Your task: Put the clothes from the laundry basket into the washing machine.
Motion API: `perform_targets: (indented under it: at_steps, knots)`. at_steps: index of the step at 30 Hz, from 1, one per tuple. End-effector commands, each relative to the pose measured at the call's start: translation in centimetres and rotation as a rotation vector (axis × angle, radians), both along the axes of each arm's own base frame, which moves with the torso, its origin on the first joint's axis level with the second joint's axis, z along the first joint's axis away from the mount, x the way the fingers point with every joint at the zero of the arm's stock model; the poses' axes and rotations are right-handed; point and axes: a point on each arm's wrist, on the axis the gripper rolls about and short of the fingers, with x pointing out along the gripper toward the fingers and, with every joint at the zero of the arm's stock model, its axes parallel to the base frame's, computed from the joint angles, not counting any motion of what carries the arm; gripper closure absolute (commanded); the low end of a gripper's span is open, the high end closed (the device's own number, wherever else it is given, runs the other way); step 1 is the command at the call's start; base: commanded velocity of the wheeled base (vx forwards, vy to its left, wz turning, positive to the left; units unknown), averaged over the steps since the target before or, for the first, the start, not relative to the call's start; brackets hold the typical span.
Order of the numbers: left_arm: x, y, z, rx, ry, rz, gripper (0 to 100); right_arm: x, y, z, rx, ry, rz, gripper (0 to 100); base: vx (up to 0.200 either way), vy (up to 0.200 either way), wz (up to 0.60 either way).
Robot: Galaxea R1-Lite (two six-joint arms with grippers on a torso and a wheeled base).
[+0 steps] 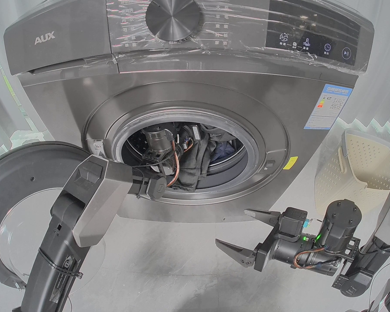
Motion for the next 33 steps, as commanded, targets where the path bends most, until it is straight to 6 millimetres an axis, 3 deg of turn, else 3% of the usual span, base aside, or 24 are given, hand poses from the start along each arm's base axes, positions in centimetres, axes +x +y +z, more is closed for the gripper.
perform_targets:
  at_steps: [1,6,14,20,33]
  knots:
    - [0.8,0.5,-1.2,-0.003,0.008,0.018,0,0.0,0.1,-0.1,-0.002,0.002,0.004,0,0.0,0.0,0.0]
    - [0.2,0.7,0.9,-0.056,0.006,0.023,0,0.0,0.1,-0.2,-0.004,0.005,0.002,0,0.0,0.0,0.0]
    - [-4.4,1.5,1.3,0.07,0.228,-0.081,0,0.0,0.0,-0.1,-0.001,0.001,0.001,0,0.0,0.0,0.0]
    - [-7.3,1.6,-1.7,0.186,0.414,-0.179,0,0.0,0.1,-0.1,-0.002,0.002,0.004,0,0.0,0.0,0.0]
    - [-6.6,1.5,-6.0,0.269,0.496,-0.186,0,0.0,0.2,-0.1,-0.002,0.002,0.007,0,0.0,0.0,0.0]
